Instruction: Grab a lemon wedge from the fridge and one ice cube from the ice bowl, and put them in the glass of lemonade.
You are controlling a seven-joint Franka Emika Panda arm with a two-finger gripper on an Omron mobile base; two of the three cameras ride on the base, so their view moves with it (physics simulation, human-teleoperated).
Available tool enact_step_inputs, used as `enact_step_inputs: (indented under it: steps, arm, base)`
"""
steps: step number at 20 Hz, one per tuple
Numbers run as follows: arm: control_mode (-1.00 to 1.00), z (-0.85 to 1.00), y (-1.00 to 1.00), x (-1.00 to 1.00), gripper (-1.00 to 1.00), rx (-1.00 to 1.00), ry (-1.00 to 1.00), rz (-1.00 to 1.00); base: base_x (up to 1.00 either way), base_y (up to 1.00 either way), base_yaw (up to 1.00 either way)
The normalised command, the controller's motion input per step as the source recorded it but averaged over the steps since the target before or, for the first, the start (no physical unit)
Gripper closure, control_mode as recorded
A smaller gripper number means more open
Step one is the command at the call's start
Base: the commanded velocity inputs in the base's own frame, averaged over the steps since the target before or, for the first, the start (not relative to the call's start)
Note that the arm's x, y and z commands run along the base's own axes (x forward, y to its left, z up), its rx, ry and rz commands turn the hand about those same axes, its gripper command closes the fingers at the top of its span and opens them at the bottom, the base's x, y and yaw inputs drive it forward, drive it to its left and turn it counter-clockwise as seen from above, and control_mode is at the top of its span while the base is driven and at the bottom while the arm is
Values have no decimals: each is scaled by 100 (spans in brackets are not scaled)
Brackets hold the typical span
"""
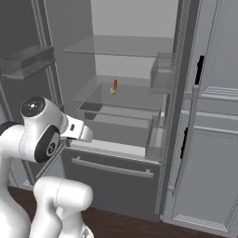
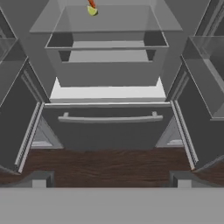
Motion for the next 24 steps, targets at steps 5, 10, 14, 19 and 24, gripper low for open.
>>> enact_step_inputs:
  steps: [5, 10, 14, 19, 24]
  arm:
    - [100, 0, 0, 0, -100, 0, 0, 0]
    - [100, 0, 0, 0, -100, 0, 0, 0]
    - [100, 0, 0, 0, -100, 0, 0, 0]
    - [-100, -13, 0, 51, -100, 0, 0, 5]
    - [-100, -15, 5, 89, -100, 0, 0, 15]
  base:
    - [90, 0, 0]
    - [59, 0, 0]
    - [15, 1, 0]
    - [0, 0, 0]
    - [0, 0, 0]
